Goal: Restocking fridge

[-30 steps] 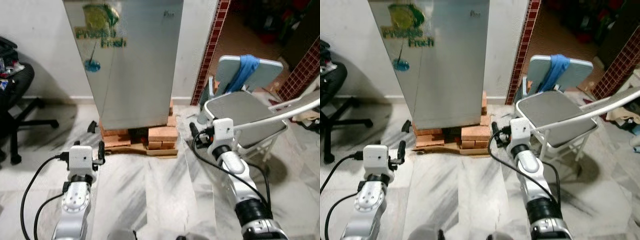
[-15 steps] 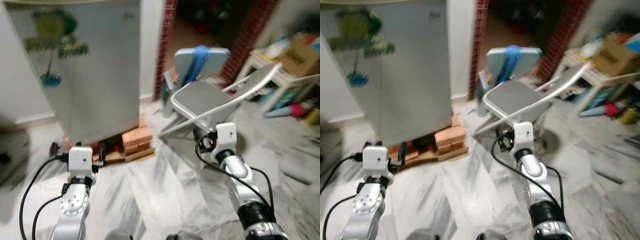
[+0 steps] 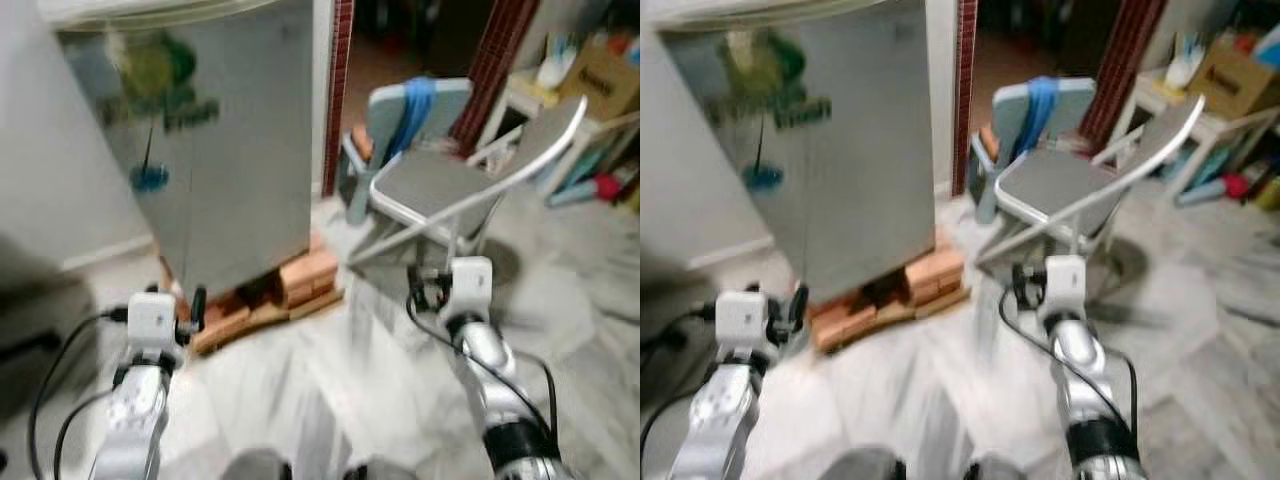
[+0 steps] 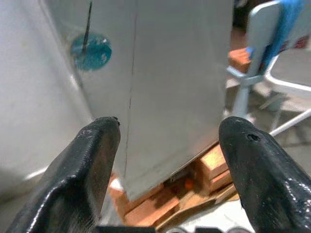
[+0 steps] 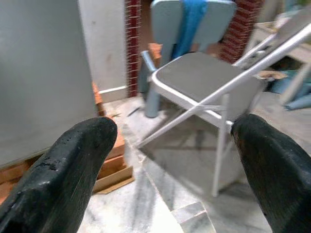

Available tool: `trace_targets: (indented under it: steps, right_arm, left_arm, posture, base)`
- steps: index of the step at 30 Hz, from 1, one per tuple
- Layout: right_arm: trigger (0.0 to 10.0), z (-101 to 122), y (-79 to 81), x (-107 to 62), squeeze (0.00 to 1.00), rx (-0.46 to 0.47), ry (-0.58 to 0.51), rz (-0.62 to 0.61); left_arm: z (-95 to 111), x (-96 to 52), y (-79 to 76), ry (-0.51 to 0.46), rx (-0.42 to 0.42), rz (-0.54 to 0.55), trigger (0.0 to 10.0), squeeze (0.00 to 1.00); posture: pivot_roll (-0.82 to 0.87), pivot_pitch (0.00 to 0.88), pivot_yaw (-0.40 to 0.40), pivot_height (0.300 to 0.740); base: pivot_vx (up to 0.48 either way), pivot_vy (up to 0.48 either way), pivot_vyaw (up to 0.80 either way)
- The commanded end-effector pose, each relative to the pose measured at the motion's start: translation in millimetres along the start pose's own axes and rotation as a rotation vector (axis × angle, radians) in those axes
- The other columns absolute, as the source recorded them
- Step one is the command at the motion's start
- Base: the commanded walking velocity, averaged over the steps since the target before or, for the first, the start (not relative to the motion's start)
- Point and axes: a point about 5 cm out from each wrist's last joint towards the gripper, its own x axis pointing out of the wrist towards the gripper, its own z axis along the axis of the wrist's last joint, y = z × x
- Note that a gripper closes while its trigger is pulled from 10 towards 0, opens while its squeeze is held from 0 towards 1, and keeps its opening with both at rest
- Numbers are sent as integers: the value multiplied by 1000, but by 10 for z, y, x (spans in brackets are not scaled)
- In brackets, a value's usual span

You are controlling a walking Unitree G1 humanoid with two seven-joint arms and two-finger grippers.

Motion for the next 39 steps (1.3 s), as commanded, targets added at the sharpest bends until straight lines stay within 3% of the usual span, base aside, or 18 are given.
trace_targets:
  steps: [1, 18, 31, 39]
  right_arm:
    - [10000, 79, 64, 46, 0, 12, -29, 11]
    - [10000, 95, 133, 77, 0, 8, -32, 36]
    - [10000, 131, 99, 108, 0, -2, -38, 39]
    - [10000, 113, 106, 98, 0, -14, -34, 53]
  left_arm:
    - [-3, 1, 84, 11, 5, -6, 10000, 0]
    - [-8, -18, 115, 8, -11, -16, 10000, 0]
    - [-13, -12, 100, -3, -1, -12, 10000, 0]
    - [-46, -41, 124, 5, 8, 39, 10000, 0]
  posture:
    - [146, 0, -10, 740]
    - [162, 0, -27, 740]
    - [160, 0, -39, 740]
    - [161, 0, -45, 740]
  base:
    - [0, 480, -800]
    - [0, 479, -800]
    - [0, 454, -800]
    - [0, 330, -59]
